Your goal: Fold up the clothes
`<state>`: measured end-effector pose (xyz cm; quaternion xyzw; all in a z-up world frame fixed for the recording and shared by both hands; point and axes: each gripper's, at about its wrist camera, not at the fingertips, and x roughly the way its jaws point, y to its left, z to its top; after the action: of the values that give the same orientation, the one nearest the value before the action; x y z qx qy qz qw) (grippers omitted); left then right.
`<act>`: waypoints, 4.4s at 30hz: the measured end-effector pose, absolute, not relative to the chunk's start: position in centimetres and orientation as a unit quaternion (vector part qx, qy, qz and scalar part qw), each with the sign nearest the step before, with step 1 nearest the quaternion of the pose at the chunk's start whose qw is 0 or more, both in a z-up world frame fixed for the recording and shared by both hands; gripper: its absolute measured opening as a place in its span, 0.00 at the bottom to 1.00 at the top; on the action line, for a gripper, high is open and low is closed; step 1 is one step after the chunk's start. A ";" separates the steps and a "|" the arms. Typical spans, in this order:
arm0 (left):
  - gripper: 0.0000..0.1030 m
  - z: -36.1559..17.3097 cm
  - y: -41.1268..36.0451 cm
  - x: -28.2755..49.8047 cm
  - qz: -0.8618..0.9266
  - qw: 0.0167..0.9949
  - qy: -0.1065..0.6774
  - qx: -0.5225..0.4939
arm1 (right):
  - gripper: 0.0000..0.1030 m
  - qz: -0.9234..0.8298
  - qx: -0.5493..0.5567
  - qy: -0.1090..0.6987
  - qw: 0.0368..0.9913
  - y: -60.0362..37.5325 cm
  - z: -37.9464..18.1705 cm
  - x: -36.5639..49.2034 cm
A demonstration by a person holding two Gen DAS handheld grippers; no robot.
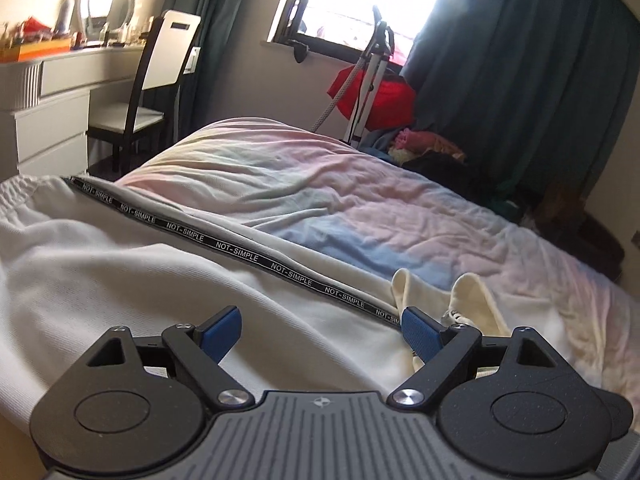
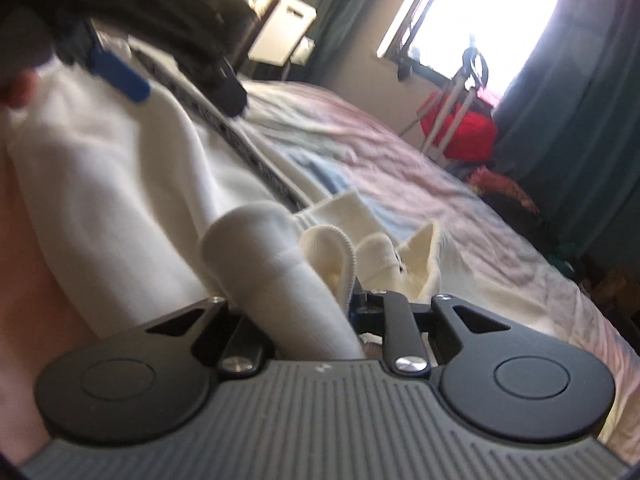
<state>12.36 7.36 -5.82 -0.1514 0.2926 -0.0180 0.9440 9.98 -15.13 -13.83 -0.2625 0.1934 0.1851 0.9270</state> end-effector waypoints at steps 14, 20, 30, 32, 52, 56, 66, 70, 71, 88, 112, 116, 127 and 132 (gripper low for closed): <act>0.86 -5.3 9.0 11.6 -0.020 0.942 0.266 -0.202 | 0.77 0.330 -0.017 0.285 0.900 -19.1 -9.9 11.7; 0.86 -4.9 8.5 10.9 -0.033 0.947 0.257 -0.190 | 0.77 0.300 0.084 0.233 0.921 -22.5 -6.9 10.5; 0.83 -6.0 3.3 10.5 -0.209 0.930 0.278 -0.120 | 0.77 0.132 0.222 0.298 0.919 -27.8 -7.1 20.9; 0.83 -6.7 2.0 10.5 -0.256 0.920 0.281 -0.099 | 0.71 0.132 0.222 0.318 0.912 -27.5 -7.9 23.2; 0.08 -10.3 -1.5 13.0 -0.285 0.907 0.304 -0.054 | 0.14 0.165 0.202 0.315 0.913 -27.0 -11.3 24.9; 0.07 -9.4 -0.6 11.9 -0.289 0.888 0.330 -0.139 | 0.13 0.168 0.161 0.270 0.934 -25.8 -8.7 23.3; 0.07 -9.9 -0.5 9.0 -0.209 0.891 0.374 -0.148 | 0.14 0.209 0.048 0.272 0.938 -19.6 -9.6 22.7; 0.10 -11.3 -1.4 9.4 -0.200 0.899 0.377 -0.096 | 0.15 0.182 0.030 0.312 0.932 -18.8 -12.9 24.0; 0.10 -11.4 -1.5 9.4 -0.198 0.901 0.374 -0.089 | 0.15 0.179 0.037 0.318 0.930 -18.9 -13.5 24.2; 0.81 -7.5 -2.4 4.8 -0.206 0.946 0.249 -0.016 | 0.82 0.141 0.101 0.255 0.951 -23.7 -8.4 18.9; 0.87 -5.1 20.1 1.9 0.059 0.861 0.292 -0.413 | 0.82 0.094 0.127 0.224 0.962 -28.6 -3.8 5.1; 0.87 -7.2 23.3 2.7 0.142 0.814 0.329 -0.457 | 0.82 0.088 0.133 0.243 0.957 -28.9 -4.5 5.6; 0.79 -11.6 27.4 7.1 0.174 0.740 0.342 -0.553 | 0.82 0.102 0.145 0.278 0.944 -28.4 -6.5 7.2; 0.57 -11.2 28.9 7.2 0.206 0.769 0.276 -0.539 | 0.82 0.115 0.135 0.303 0.936 -27.3 -7.6 8.4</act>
<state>7.25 28.92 -11.18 -0.5389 0.2764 0.2058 0.7686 8.37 -27.32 -7.64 0.1352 0.3032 0.1152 0.9362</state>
